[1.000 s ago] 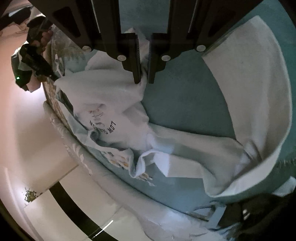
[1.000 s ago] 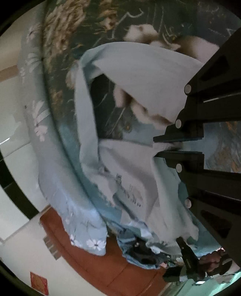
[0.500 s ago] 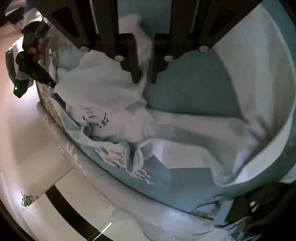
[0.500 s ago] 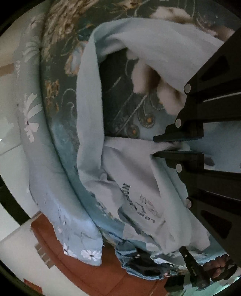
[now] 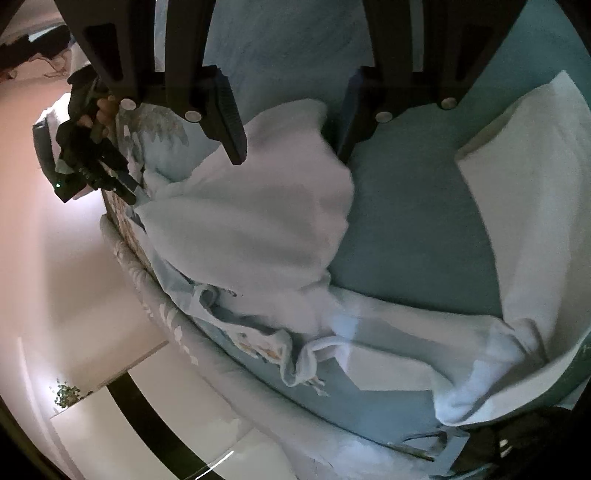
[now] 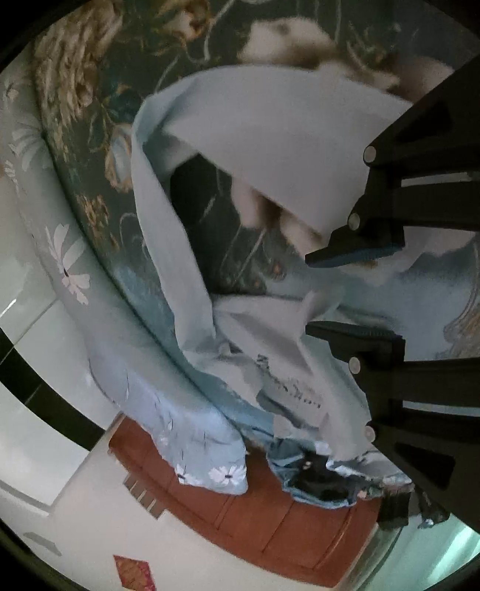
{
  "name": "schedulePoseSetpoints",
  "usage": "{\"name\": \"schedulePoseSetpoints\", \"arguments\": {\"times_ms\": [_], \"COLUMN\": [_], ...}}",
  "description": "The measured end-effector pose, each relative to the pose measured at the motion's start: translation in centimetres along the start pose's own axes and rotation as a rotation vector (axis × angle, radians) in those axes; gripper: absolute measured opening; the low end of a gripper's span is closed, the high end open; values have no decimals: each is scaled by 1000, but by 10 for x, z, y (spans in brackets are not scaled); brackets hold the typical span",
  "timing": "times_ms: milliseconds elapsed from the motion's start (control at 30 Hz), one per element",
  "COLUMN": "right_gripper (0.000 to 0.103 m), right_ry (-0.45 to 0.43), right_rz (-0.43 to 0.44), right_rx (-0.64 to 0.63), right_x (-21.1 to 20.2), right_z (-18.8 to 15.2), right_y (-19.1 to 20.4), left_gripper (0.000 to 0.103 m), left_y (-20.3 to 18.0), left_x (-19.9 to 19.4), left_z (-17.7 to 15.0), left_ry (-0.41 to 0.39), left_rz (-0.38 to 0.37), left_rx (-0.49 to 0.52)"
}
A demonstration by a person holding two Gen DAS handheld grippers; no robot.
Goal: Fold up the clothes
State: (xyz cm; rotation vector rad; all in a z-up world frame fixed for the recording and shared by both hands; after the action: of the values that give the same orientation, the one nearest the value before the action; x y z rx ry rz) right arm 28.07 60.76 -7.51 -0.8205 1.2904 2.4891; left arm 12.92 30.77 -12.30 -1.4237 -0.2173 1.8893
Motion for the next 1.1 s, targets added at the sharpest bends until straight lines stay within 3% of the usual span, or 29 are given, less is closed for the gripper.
{"name": "schedulePoseSetpoints", "arguments": {"times_ms": [67,167,233,267,567,700,800,933,1100], "right_gripper": [31,31,19,6,5,5,5,5,5], "right_ry": [11,20,13,13,-11,17,75,171,166], "right_rz": [10,23,36,44,128,168,144,73,-1], "right_rx": [4,4,11,12,-73,-109,-125,-110,-54], "right_x": [6,12,12,11,-44,-73,-80,-78,-80], "right_z": [-1,-3,-4,-4,-18,-45,-80,-127,-140], "right_y": [5,12,15,17,62,82,82,63,37], "left_gripper": [49,22,9,8,6,4,2,2,2], "left_y": [2,5,7,8,2,14,32,56,56], "left_x": [-2,-5,-8,-11,-76,-104,-114,-114,-110], "left_z": [0,0,0,0,7,-7,-21,-38,-46], "left_ry": [-16,-38,-48,-56,-156,-174,-169,-138,-131], "left_rz": [-6,14,29,29,7,72,122,125,89], "left_rx": [-28,-33,-34,-37,3,55,62,19,20]}}
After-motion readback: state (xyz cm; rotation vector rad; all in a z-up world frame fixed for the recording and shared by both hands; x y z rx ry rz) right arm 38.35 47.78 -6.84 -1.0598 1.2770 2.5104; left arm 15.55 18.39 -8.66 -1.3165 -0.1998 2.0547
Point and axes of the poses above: each gripper's, at about its wrist camera, not at the fingertips, and x roughly the way its jaws point, y to its left, z to its top, the point moved 9 cm from there along x, roughly the way its jaws point, and after that the axes turned 6 degrees about z, right-handed, at the moved point
